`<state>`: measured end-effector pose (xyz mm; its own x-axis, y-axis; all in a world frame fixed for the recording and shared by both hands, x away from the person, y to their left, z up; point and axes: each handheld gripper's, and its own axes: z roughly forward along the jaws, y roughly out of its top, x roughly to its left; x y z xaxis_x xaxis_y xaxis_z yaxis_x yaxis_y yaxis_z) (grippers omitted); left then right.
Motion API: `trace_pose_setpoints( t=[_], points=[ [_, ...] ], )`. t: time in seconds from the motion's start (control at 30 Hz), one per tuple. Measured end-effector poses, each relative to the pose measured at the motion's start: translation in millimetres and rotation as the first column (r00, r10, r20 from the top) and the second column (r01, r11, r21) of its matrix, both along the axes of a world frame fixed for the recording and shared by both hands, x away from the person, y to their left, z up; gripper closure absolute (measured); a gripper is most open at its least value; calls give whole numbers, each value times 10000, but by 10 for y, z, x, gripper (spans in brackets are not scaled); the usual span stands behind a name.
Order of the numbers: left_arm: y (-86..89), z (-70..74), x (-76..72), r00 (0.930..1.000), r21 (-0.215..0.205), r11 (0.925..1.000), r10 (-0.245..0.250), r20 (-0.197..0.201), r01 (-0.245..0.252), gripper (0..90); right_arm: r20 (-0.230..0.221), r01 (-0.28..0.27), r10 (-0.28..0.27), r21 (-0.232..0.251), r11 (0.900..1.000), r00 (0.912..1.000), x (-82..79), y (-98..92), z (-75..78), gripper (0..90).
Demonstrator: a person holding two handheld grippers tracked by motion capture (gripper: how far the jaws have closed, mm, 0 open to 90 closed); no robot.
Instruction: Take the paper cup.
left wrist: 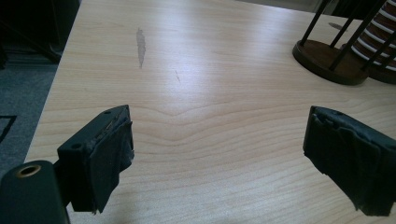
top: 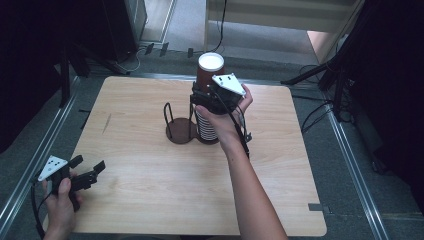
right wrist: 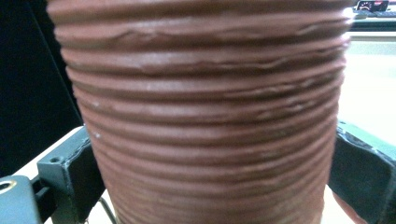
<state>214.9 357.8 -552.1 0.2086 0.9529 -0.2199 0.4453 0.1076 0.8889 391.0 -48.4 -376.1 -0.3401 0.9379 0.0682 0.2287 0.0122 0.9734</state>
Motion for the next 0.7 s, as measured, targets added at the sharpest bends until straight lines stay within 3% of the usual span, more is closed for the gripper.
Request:
trace_pose_setpoints(
  t=[0.7],
  points=[
    [-1,0,2,10000,-8,10000,12,-12,-12,91,425,175,-173,-46,9998,9989,4,45,33,103]
  ],
)
